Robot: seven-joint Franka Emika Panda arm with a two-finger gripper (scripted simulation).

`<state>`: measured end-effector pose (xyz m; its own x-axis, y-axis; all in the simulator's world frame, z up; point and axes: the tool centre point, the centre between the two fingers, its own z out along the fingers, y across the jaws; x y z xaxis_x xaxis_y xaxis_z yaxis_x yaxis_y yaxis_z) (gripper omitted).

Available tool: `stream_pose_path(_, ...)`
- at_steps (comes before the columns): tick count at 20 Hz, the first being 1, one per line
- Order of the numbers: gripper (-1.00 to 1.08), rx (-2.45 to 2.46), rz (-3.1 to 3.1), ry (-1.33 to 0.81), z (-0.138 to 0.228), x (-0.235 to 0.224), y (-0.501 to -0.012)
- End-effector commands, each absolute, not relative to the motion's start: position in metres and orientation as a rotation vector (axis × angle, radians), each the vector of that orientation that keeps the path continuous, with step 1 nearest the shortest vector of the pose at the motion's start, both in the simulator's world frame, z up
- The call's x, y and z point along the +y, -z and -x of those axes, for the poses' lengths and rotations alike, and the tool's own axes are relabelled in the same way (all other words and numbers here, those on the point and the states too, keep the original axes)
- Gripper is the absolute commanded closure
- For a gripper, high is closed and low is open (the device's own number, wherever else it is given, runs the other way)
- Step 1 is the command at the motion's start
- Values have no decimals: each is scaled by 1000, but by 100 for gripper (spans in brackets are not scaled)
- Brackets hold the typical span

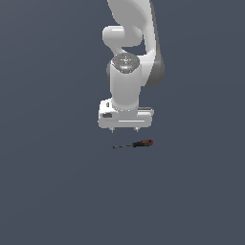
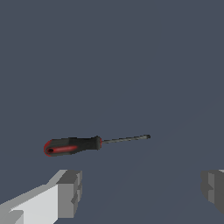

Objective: Pick up the object and move it to a goal position.

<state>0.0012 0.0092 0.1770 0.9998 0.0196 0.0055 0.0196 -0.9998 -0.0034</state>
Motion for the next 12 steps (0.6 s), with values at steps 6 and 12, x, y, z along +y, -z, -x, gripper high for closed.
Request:
stream_pose_path(6,-92,25,3136,1,1,1,-171)
stream_pose_path(12,-92,84,3132,-10,4,-11,-164)
